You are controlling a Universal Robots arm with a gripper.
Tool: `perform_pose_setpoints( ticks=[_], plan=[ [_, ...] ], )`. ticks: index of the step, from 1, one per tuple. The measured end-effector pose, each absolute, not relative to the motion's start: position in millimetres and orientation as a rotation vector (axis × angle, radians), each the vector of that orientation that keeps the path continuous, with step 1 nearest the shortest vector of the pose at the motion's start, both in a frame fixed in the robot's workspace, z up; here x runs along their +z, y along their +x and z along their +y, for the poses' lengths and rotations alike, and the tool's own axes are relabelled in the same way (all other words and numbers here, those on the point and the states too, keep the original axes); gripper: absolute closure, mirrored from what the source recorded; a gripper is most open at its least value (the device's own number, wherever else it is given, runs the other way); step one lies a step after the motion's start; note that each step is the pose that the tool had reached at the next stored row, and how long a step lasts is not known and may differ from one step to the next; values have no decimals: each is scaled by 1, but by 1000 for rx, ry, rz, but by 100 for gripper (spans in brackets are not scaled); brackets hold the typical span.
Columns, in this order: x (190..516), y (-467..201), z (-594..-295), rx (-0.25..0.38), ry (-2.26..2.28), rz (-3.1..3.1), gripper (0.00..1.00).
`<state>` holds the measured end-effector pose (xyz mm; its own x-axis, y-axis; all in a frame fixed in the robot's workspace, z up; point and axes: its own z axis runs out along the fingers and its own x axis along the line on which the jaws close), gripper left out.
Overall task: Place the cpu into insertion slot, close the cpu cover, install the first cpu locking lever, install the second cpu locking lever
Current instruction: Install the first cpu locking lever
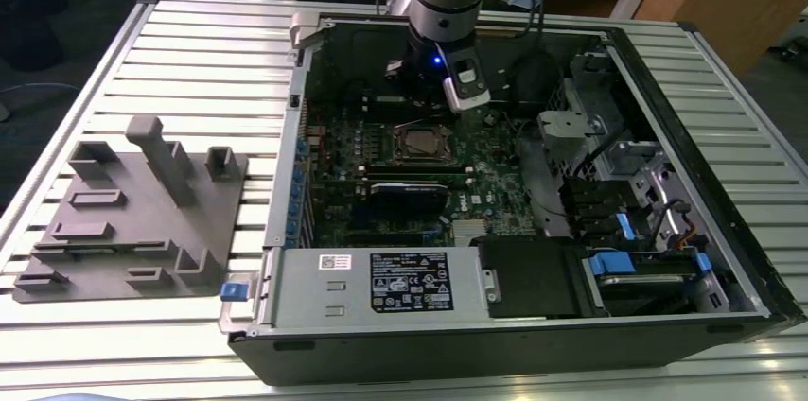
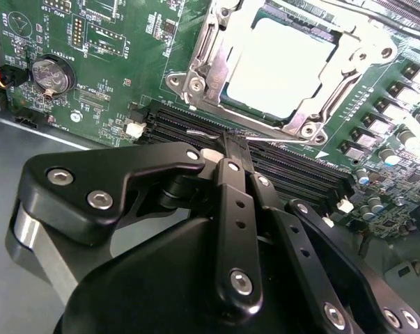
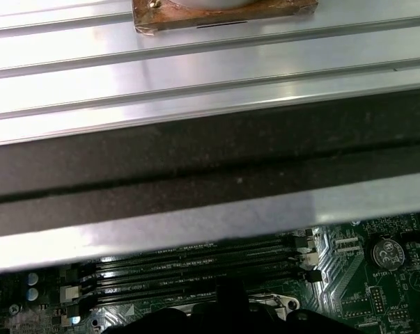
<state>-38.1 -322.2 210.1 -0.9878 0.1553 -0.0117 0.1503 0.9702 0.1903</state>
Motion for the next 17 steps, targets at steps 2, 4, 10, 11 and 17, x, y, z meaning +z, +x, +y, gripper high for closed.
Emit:
perform_pose_setpoints(
  ticks=[2,4,10,11,17],
  plan=[
    [210,-38,-322,295,240,3092,89],
    [210,-38,-322,295,239,3092,89],
    [210,-34,-322,295,240,3092,89],
    [210,-34,-322,295,240,3092,89],
    [209,-34,-322,295,239,3090,89]
  ],
)
